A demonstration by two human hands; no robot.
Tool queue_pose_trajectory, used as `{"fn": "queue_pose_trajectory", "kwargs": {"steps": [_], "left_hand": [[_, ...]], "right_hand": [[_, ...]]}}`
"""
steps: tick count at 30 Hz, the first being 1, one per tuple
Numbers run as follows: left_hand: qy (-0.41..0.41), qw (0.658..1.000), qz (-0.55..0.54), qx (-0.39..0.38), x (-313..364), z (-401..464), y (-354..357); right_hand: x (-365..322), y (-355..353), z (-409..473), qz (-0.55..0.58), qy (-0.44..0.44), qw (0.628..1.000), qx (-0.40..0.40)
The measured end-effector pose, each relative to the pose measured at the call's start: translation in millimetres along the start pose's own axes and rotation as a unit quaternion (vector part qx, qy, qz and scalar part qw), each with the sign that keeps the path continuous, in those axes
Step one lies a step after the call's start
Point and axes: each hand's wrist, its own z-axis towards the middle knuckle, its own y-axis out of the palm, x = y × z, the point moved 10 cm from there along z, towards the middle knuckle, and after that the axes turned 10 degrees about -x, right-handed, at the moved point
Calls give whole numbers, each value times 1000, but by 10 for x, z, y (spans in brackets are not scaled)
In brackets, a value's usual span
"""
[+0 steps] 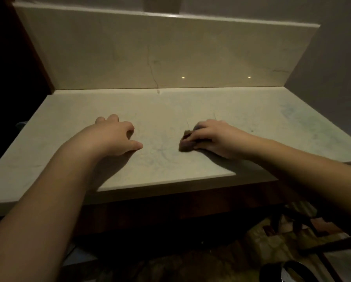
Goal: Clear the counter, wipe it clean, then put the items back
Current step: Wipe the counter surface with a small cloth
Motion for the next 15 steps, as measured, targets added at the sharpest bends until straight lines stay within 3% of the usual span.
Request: {"fn": "queue_pose_trajectory", "kwargs": {"steps": [3,6,11,15], "left_hand": [[-17,1000,-4,0,-20,4,-9],[-24,999,-21,21,-5,-8,-30],[25,995,-51,77,273,-60,-25],[38,995,-54,77,442,-56,52]], "right_hand": [[137,15,171,10,21,1000,7],[-80,95,-115,14,-20,1000,19],[-283,193,-554,9,-91,995,-46],[36,30,-278,19,-54,998,-34]]}}
